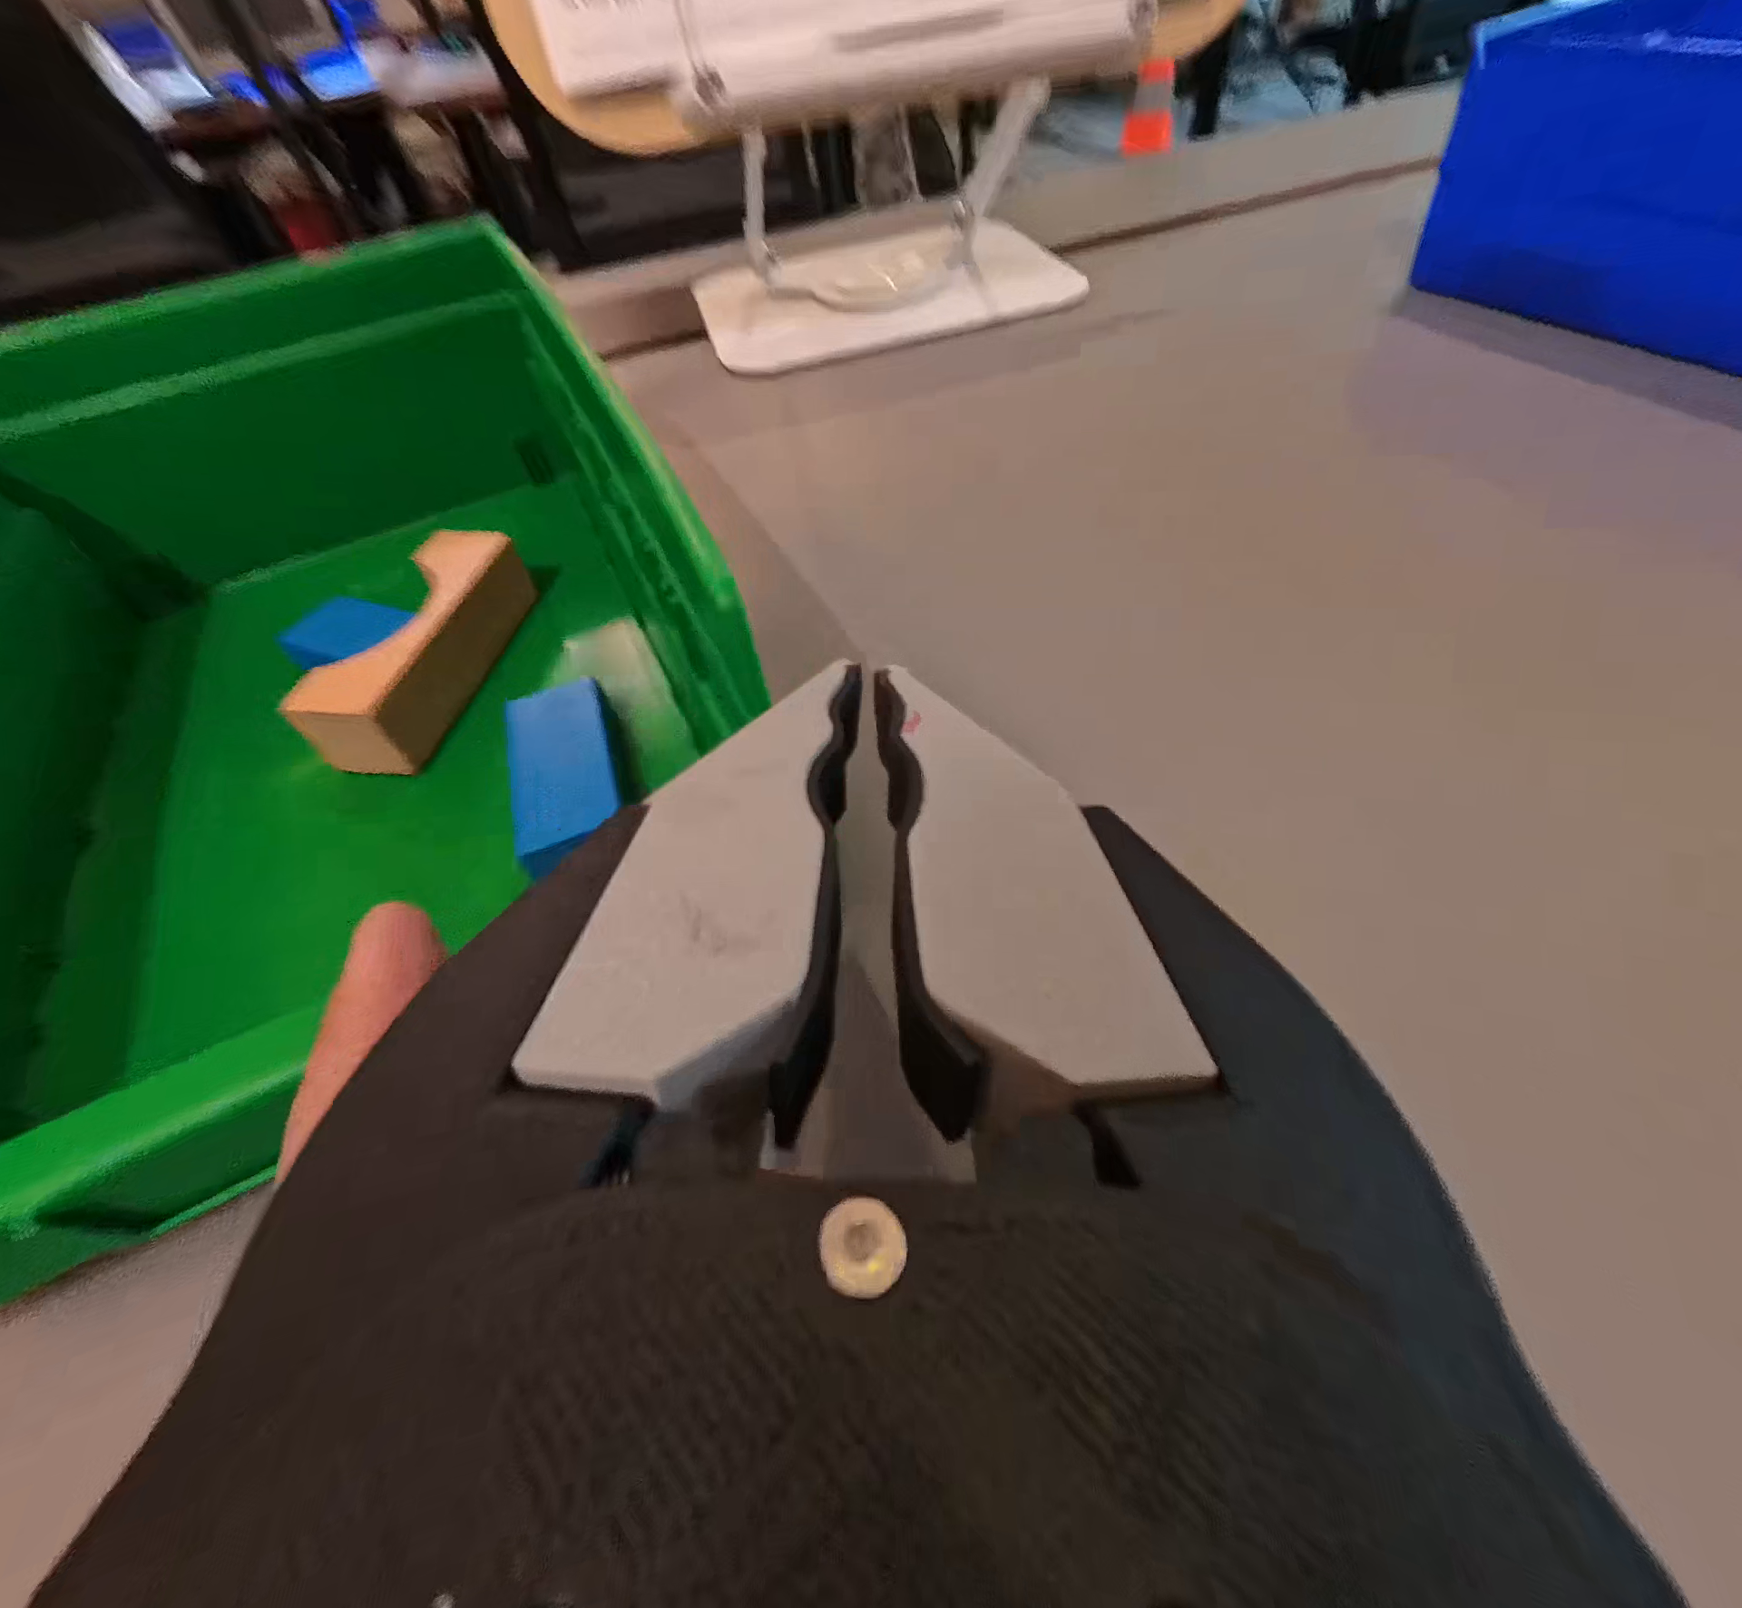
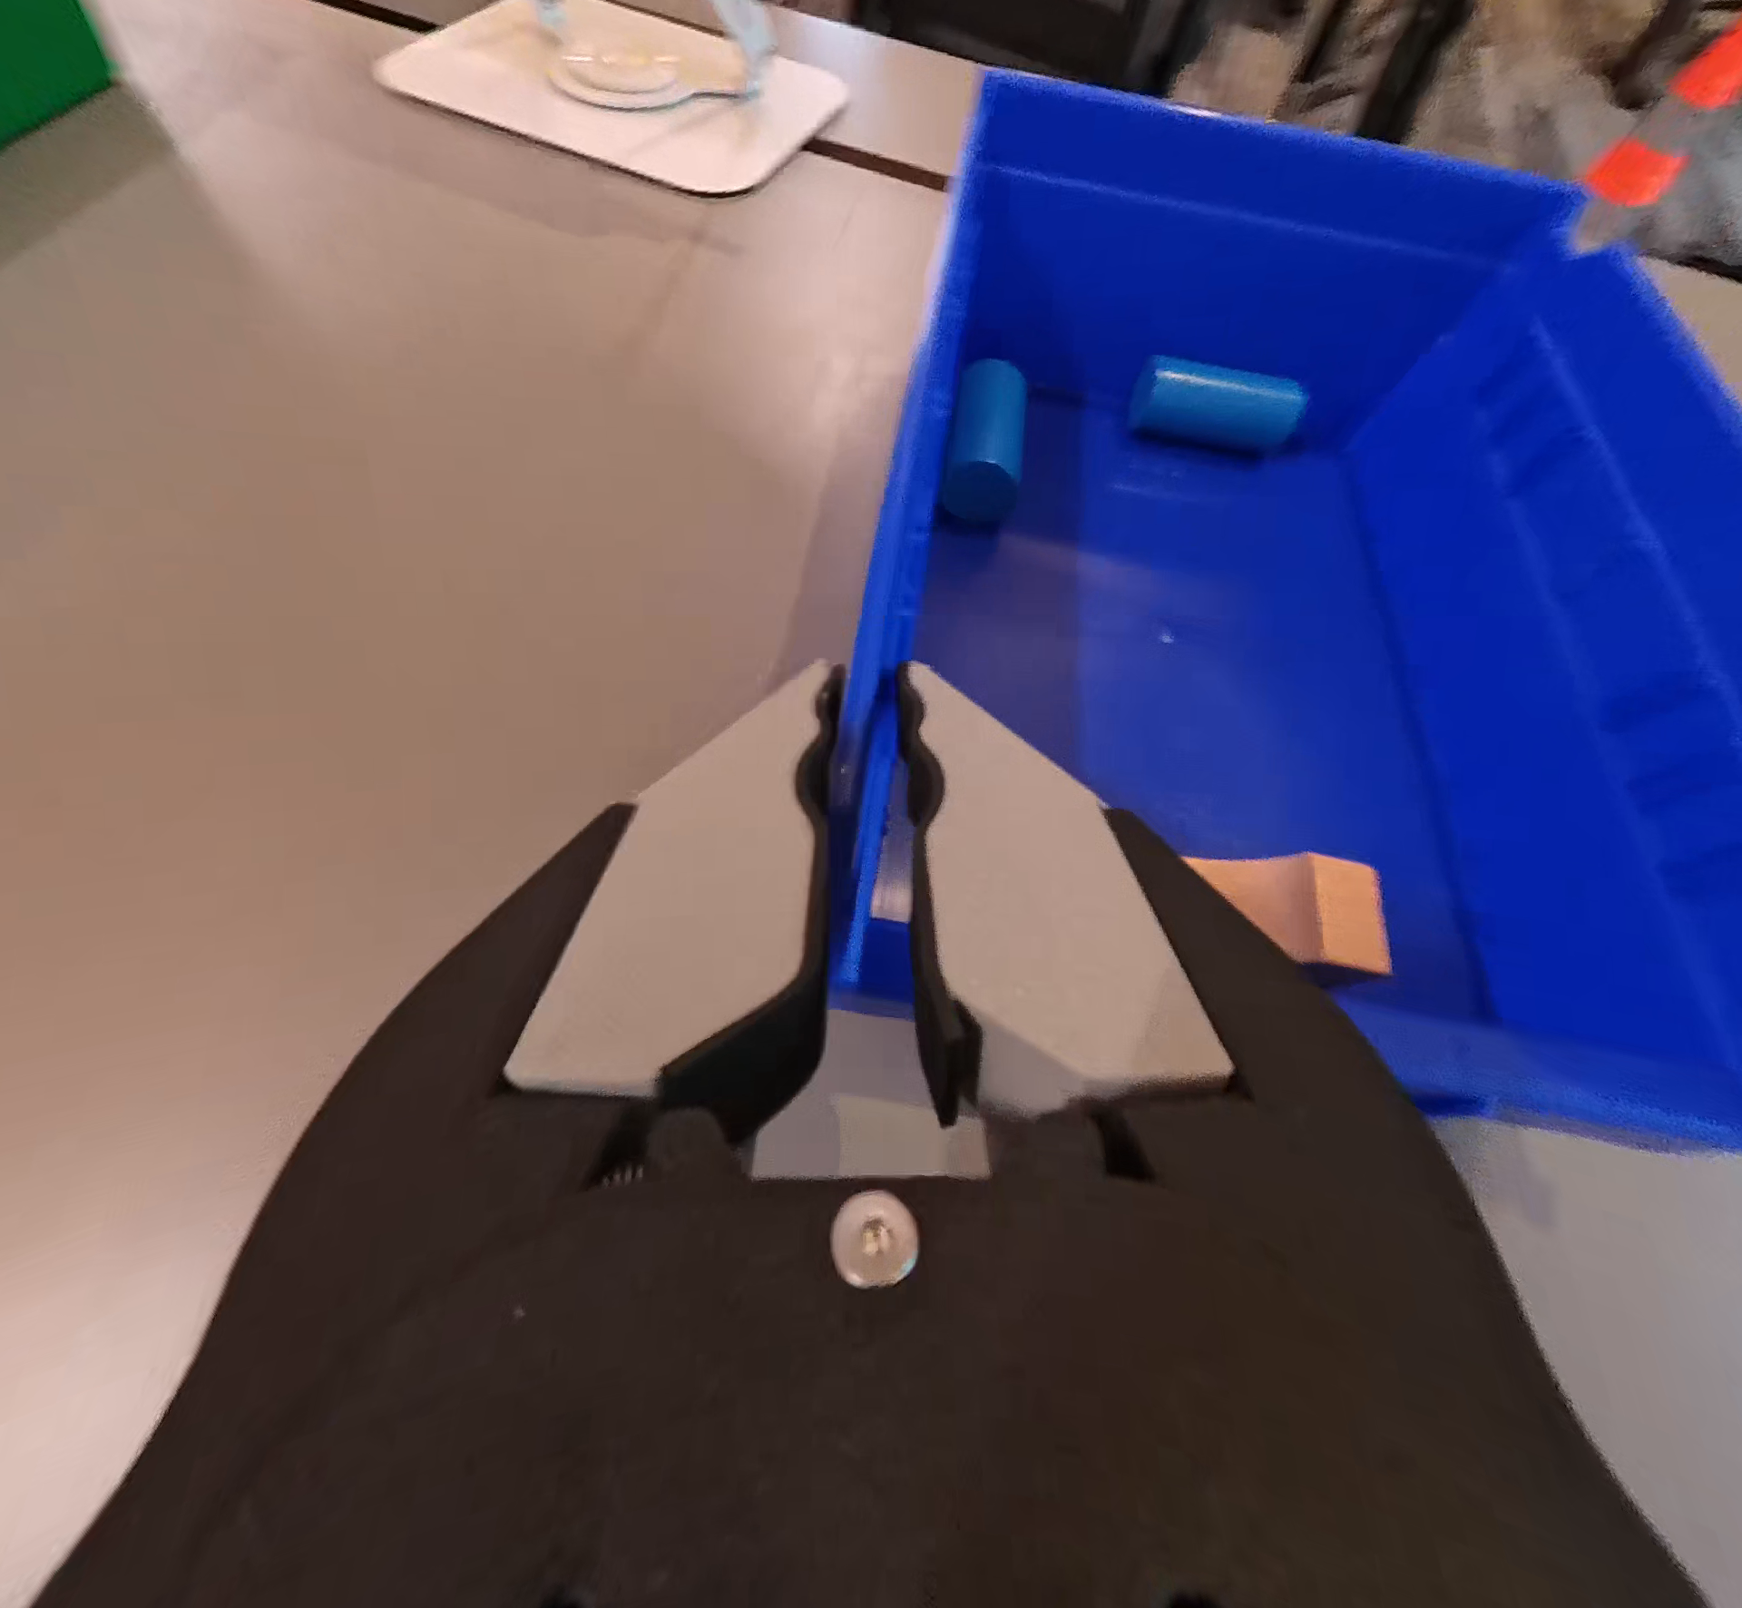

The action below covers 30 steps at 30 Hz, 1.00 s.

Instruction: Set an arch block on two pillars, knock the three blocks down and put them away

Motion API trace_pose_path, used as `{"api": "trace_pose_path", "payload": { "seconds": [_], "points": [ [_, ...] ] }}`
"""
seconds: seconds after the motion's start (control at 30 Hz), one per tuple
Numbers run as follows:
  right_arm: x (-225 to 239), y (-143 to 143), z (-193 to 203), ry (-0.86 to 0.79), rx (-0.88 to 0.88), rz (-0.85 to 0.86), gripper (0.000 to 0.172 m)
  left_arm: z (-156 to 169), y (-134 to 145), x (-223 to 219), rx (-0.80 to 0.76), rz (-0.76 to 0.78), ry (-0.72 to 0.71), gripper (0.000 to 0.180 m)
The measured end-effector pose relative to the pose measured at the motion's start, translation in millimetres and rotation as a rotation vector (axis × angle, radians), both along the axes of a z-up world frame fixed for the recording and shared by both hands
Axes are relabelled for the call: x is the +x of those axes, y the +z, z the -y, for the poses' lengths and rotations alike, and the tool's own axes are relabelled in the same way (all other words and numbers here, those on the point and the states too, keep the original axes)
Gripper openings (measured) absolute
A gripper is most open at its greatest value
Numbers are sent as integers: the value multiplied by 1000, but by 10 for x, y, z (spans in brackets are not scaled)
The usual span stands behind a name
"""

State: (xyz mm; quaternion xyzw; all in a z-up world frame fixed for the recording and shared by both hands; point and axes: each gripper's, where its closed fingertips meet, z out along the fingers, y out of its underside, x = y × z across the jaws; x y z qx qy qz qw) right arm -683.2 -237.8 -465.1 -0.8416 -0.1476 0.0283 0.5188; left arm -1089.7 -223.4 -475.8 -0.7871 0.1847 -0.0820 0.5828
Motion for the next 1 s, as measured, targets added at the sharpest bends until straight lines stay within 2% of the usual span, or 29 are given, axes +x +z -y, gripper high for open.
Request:
{"api": "trace_pose_path", "payload": {
  "seconds": [0.1,0.17,0.23,0.4,0.57,0.63,0.67,0.7,0.73,0.8,0.9,1.0],
  "points": [
    [40,9,-74,-109,47,72,0,-107,-94,120,-75,9,-40,0],
    [24,9,-98,-173,71,108,0,-179,-136,113,-88,-29,-10,0],
    [-27,11,-118,-201,86,139,1,-228,-138,57,-70,-75,33,0],
    [-185,18,-216,-232,115,224,3,-198,-143,50,-42,-140,-43,0],
    [-245,38,-301,-266,211,345,8,-94,69,-70,67,-83,-2,0],
    [-271,56,-262,-232,230,322,11,43,194,-1,76,-40,-46,0],
    [-300,96,-234,-205,254,270,11,114,249,47,55,-23,-76,17],
    [-325,147,-205,-179,279,222,11,157,293,58,27,-21,-81,58],
    [-349,199,-182,-155,306,188,13,170,335,29,10,-23,-59,70],
    [-408,269,-165,-120,352,164,19,122,407,-88,36,-19,24,83],
    [-653,317,-121,-9,416,176,35,-65,233,-295,38,-104,139,71],
    [-832,362,-55,46,463,220,32,-248,43,-345,-9,-146,159,49]
  ]
}}
